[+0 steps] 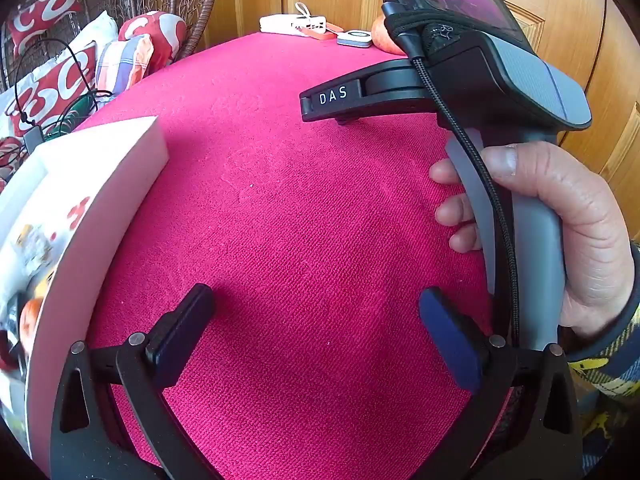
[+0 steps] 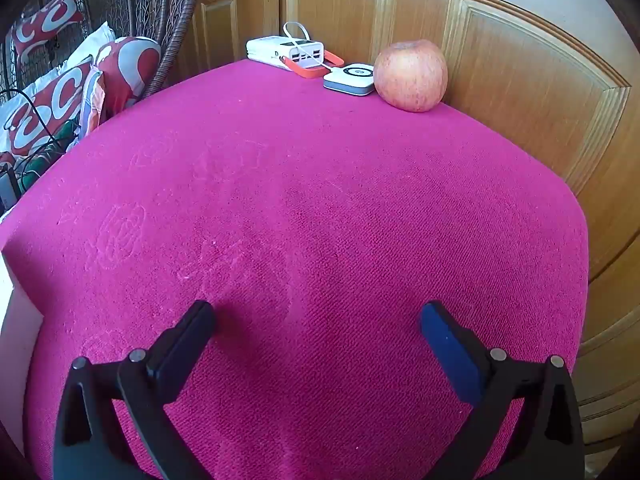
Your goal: Organize rigid objects
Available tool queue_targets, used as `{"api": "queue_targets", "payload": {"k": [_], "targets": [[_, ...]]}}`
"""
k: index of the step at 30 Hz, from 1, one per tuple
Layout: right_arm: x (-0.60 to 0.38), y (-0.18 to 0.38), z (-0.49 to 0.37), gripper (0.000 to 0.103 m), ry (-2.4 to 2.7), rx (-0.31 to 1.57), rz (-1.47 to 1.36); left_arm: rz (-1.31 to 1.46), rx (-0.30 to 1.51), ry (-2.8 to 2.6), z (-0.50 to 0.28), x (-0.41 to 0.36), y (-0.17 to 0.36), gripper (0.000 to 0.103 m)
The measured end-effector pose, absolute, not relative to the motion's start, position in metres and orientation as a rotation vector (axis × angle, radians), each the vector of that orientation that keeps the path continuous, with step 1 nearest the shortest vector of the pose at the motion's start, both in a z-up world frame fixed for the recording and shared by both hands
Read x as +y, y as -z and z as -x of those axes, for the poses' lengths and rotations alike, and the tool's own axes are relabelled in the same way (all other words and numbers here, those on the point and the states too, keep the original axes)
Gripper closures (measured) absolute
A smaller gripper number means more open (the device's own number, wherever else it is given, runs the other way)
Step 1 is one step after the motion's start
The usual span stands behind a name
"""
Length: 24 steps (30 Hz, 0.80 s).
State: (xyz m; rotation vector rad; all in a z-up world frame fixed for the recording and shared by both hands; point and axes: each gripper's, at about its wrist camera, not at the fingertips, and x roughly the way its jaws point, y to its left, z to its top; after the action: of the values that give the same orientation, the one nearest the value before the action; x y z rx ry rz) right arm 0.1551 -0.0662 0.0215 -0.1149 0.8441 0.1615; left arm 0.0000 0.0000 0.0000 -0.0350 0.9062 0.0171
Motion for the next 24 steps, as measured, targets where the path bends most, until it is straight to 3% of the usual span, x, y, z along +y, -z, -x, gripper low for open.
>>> {"api": "queue_targets", "payload": {"k": [24], "targets": [[-0.0664, -0.0212, -0.1552, 0.000, -0.163, 0.843, 0.114, 0.035, 0.906, -0.017, -0.0006, 0.0016, 0.0017, 0.000]]}}
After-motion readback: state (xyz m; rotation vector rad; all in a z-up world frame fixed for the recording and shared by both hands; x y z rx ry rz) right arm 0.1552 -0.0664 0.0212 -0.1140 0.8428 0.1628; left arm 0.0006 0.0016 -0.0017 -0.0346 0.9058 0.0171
